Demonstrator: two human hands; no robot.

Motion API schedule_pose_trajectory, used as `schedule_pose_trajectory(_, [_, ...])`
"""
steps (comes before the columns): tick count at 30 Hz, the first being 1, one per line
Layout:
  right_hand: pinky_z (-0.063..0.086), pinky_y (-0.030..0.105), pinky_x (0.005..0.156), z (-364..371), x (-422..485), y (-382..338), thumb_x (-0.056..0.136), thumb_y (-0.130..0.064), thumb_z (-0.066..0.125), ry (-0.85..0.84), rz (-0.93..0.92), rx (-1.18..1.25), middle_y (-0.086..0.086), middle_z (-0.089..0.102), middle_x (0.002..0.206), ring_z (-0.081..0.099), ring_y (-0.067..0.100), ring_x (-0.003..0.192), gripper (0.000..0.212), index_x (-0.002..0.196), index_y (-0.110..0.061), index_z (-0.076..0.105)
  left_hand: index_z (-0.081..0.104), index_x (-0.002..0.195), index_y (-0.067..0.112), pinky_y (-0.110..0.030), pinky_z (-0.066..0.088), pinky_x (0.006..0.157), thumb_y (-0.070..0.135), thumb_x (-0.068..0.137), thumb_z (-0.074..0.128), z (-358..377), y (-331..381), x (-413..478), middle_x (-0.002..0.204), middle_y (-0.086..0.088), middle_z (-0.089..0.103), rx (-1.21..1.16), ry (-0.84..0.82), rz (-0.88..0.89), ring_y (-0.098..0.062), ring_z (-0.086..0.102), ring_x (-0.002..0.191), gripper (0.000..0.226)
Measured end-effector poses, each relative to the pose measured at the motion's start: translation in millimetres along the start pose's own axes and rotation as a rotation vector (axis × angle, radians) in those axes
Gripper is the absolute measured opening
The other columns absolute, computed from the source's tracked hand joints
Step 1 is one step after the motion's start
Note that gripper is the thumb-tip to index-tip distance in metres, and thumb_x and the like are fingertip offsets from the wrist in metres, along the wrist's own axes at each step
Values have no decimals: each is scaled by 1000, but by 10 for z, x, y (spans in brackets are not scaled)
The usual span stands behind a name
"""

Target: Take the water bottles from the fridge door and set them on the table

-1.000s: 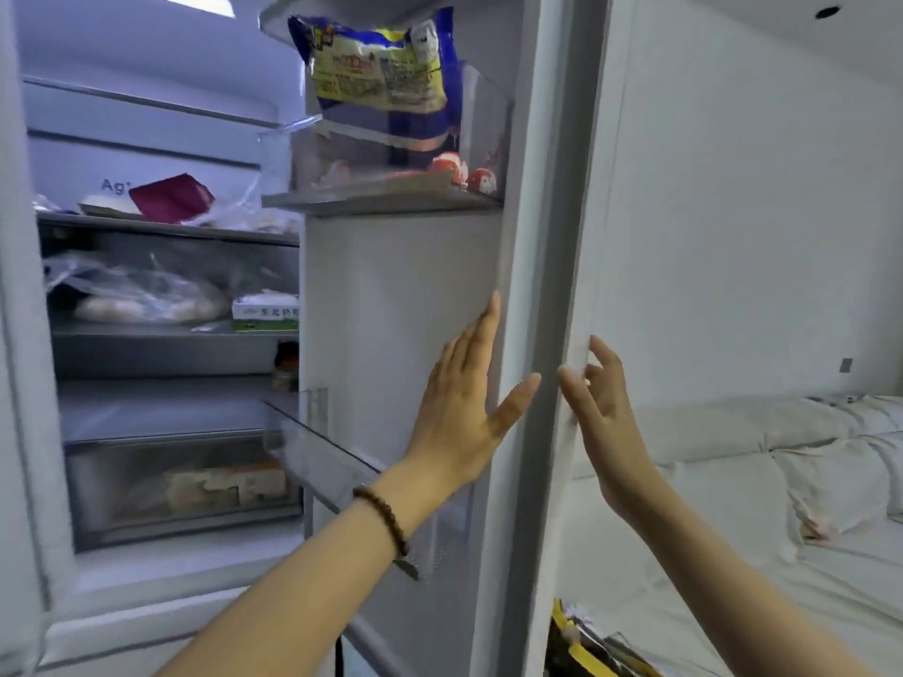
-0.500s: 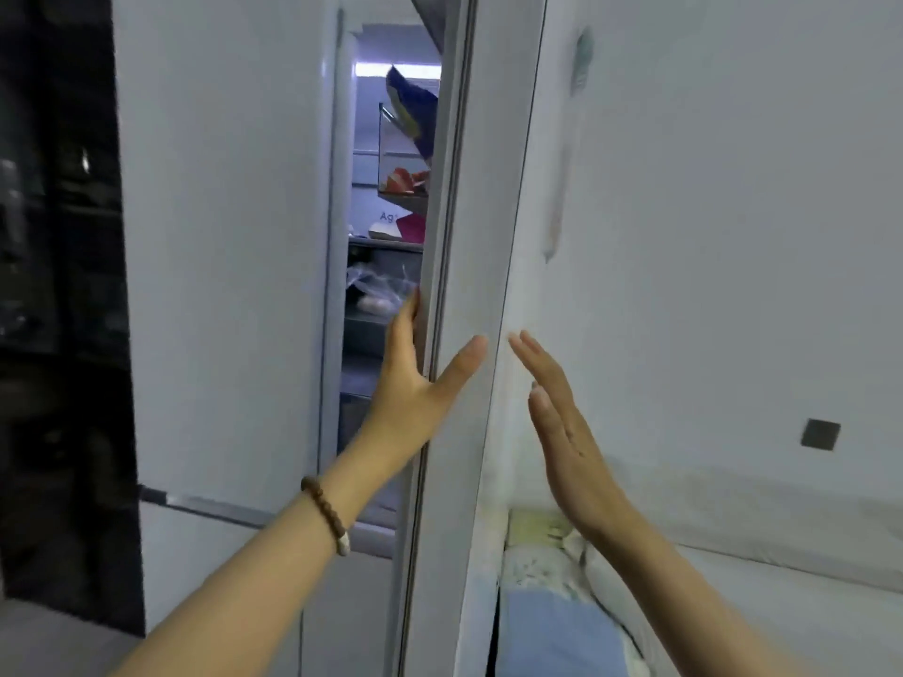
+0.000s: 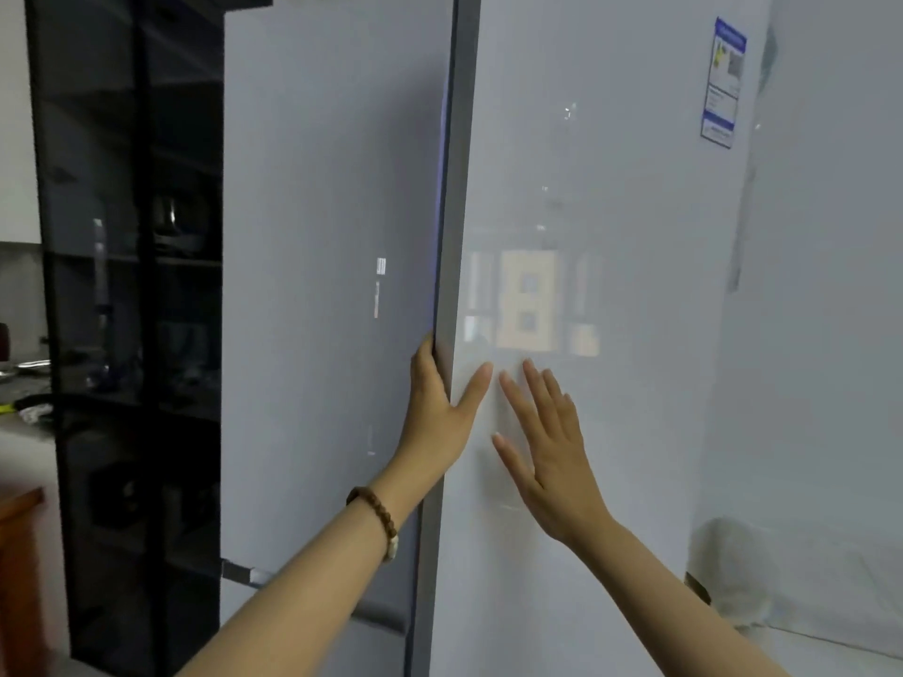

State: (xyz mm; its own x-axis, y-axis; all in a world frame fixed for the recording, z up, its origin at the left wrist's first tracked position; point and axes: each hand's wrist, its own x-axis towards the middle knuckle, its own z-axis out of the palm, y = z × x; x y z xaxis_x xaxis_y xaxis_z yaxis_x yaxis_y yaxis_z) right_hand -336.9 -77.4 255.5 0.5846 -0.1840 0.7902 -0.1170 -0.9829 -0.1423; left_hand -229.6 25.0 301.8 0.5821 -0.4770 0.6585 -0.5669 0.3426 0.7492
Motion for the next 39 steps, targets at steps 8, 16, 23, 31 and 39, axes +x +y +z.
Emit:
schedule_pose_trajectory(8, [-6, 40, 119, 691, 520, 434, 98, -46, 25, 47, -43, -274, -5, -3, 161, -3, 19, 148, 56, 150, -30, 10, 5, 145, 35, -28, 28, 110, 45, 88, 49, -105, -736, 700, 153, 10, 16, 123, 34, 177, -6, 21, 138, 73])
schedule_pose_trajectory(16, [4, 42, 120, 1197, 903, 1037, 97, -38, 34, 139, -174, -448, 3, 12, 159, 8, 22, 148, 55, 149, -24, 20, -14, 146, 27, -37, -7, 117, 52, 96, 13, 42, -1530, 1203, 155, 9, -22, 855, 66, 437, -14, -14, 144, 63])
schedule_pose_trajectory(23, [16, 41, 119, 1398, 1105, 1529, 97, -33, 43, 174, -293, -567, 7, 35, 151, 21, 23, 144, 49, 143, -18, 39, -10, 148, 18, -38, -7, 117, 54, 95, 12, 225, -1948, 1662, 156, 2, -18, 1023, 67, 409, -17, -10, 145, 67])
schedule_pose_trajectory(31, [17, 43, 117, 1484, 1161, 1665, 97, -35, 41, 228, -348, -659, 7, 36, 150, 26, 25, 141, 49, 142, -18, 40, -10, 148, 18, -36, -7, 118, 52, 96, 11, 317, -2108, 1790, 156, 4, -19, 979, 84, 447, -17, -7, 145, 65])
schedule_pose_trajectory(39, [14, 40, 119, 1359, 1112, 1622, 96, -35, 42, 165, -327, -543, 6, 31, 153, 24, 23, 143, 50, 143, -19, 37, -8, 148, 22, -40, -4, 117, 56, 94, 7, 169, -1966, 1705, 158, 0, -6, 1056, 27, 416, -15, -10, 145, 65])
